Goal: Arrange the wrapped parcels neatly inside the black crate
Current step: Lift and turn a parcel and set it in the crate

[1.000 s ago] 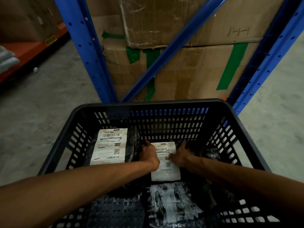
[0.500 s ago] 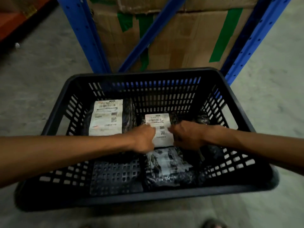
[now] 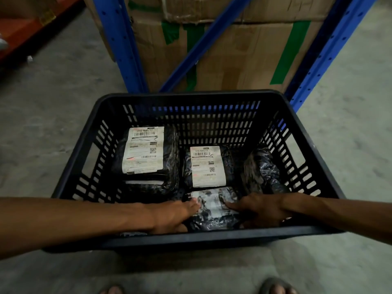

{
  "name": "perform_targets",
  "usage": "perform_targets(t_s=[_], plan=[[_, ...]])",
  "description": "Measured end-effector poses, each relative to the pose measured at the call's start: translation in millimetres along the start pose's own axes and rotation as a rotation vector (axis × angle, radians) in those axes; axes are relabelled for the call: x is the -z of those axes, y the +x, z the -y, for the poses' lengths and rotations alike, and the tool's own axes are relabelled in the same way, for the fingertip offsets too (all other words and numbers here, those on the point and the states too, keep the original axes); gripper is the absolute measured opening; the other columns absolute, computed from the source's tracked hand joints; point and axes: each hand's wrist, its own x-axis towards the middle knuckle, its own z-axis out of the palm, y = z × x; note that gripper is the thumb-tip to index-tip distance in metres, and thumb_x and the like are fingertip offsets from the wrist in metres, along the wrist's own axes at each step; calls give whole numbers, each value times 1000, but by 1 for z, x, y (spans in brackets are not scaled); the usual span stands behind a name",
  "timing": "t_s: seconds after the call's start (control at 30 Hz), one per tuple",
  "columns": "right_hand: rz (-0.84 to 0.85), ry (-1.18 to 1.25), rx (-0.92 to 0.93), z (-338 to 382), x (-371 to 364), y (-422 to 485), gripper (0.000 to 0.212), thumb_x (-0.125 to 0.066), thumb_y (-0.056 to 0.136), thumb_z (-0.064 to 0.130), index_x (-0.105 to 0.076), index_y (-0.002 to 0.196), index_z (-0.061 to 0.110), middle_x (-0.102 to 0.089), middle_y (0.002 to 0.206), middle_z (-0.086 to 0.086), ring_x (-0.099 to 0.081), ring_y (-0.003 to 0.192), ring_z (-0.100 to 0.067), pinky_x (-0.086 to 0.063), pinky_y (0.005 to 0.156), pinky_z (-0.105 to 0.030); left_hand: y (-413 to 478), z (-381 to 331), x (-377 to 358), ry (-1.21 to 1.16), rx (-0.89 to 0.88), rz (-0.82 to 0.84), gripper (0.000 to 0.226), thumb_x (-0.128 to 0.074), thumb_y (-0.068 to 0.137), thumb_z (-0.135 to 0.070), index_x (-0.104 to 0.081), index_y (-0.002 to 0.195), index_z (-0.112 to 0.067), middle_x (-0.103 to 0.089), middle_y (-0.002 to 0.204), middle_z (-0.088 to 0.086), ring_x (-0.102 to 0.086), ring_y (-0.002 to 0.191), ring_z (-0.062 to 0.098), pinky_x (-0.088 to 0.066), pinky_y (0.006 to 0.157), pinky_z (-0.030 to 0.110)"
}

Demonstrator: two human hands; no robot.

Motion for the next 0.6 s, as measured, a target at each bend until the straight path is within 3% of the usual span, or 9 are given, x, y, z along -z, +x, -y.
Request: perform_targets(t_s=[0.07, 0.13, 0.2, 0.27, 0.33, 0.4, 0.43, 0.5, 0.6], plan=[[-33, 133, 20, -6, 2, 0, 51, -56, 97, 25, -45, 146, 18, -59, 137, -11, -57, 124, -27, -42, 102, -29, -6, 9, 2, -117, -10, -59, 68, -59, 96, -21, -28, 155, -9, -30, 161, 11, -34, 147, 18, -22, 119, 18], [-92, 418, 22, -16, 5, 1, 35, -56, 96, 20, -60, 130, 24, -71, 113, -6, -68, 100, -26, -58, 85, -36, -14, 16, 5, -283, -13, -135, 56, -58, 96, -30, -41, 147, -15, -52, 145, 6, -48, 129, 9, -33, 111, 20], [-180, 766, -35, -18, 14, -3, 27, -55, 98, 16, -62, 123, 25, -70, 102, 1, -66, 90, -17, -58, 68, -27, -24, 16, 15, -490, 42, -190, 48, -48, 98, -45, -41, 143, -34, -53, 139, -17, -46, 125, -2, -33, 110, 20], [-254, 972, -51, -19, 26, -8, 20, -59, 95, 25, -66, 113, 24, -73, 101, -5, -64, 86, -22, -53, 60, -24, -32, 11, 31, -773, 102, -296, 31, -43, 96, -50, -48, 126, -47, -56, 123, -31, -49, 123, -6, -35, 106, 14], [-287, 1122, 5, -17, 37, -17, 39, -72, 79, 40, -68, 114, 24, -76, 104, -10, -61, 82, -26, -45, 58, -26, -33, 7, 49, -992, 130, -412, 45, -47, 87, -65, -71, 106, -33, -72, 109, -21, -63, 115, 3, -42, 107, 21], [-339, 1238, 50, -16, 41, -22, 54, -81, 69, 34, -66, 120, 25, -75, 112, -9, -60, 87, -24, -42, 57, -24, -28, 9, 65, -1177, 223, -485, 69, -49, 78, -76, -74, 106, -18, -78, 111, -2, -69, 112, 20, -46, 108, 41], [-374, 1259, 70, -14, 42, -23, 54, -83, 70, 27, -65, 121, 26, -76, 113, -9, -64, 90, -21, -46, 58, -23, -25, 8, 74, -1281, 278, -513, 65, -49, 82, -73, -73, 107, -18, -77, 113, 2, -69, 110, 24, -47, 106, 45], [-469, 1367, 73, -9, 46, -19, 55, -83, 72, 13, -64, 122, 24, -78, 108, -5, -75, 93, -21, -58, 68, -29, -16, 5, 90, -1463, 369, -542, 49, -47, 93, -58, -70, 111, -19, -75, 115, 5, -70, 106, 26, -52, 100, 45], [-684, 1527, -26, -3, 62, 1, 74, -86, 66, 2, -54, 131, 18, -76, 107, -8, -76, 89, -28, -62, 72, -41, -3, -8, 112, -1570, 408, -535, 45, -41, 100, -48, -68, 112, -14, -75, 103, 9, -71, 85, 25, -58, 71, 31]])
